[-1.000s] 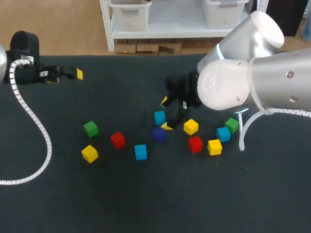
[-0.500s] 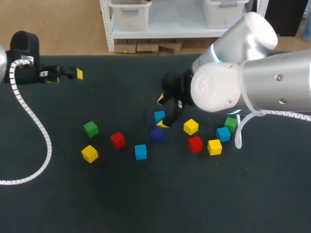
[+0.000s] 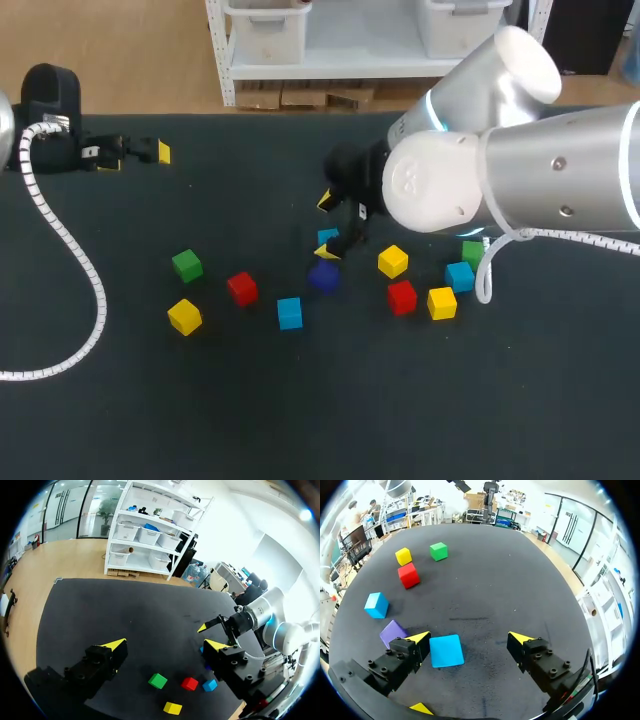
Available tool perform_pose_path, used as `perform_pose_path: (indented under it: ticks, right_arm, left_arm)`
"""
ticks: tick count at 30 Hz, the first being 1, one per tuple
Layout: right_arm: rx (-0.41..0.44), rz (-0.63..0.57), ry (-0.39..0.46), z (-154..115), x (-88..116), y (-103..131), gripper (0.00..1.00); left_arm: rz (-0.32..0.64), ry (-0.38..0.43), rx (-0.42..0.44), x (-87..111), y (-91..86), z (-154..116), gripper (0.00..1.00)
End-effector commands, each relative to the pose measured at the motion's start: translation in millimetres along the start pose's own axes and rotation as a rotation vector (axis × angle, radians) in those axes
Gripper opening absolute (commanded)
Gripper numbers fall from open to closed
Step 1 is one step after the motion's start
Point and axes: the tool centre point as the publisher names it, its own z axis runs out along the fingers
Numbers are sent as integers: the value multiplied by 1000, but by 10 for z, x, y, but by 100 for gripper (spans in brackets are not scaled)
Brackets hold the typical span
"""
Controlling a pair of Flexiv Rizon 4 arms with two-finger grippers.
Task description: Place the blue cubes, place green cubes on the blue cubes, place the yellow cubes on the green cubes, then place the red cubes on the yellow cubes, and place purple cube on the red cubes.
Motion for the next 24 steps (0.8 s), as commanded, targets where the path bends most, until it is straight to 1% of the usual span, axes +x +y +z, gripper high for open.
perform_pose_path:
  ticks: [1,13,18,24]
  right_arm:
    - [5,3,1,30,-3,-23,100]
    - [17,4,2,60,-31,-74,100]
    - [1,-1,-8,-7,-66,15,100]
    - [-12,12,-15,-111,-61,130,100]
  left_arm:
    - [0,0,0,1,3,0,100]
    - [0,0,0,1,3,0,100]
    - [0,0,0,1,3,0,100]
    - [0,0,0,1,3,0,100]
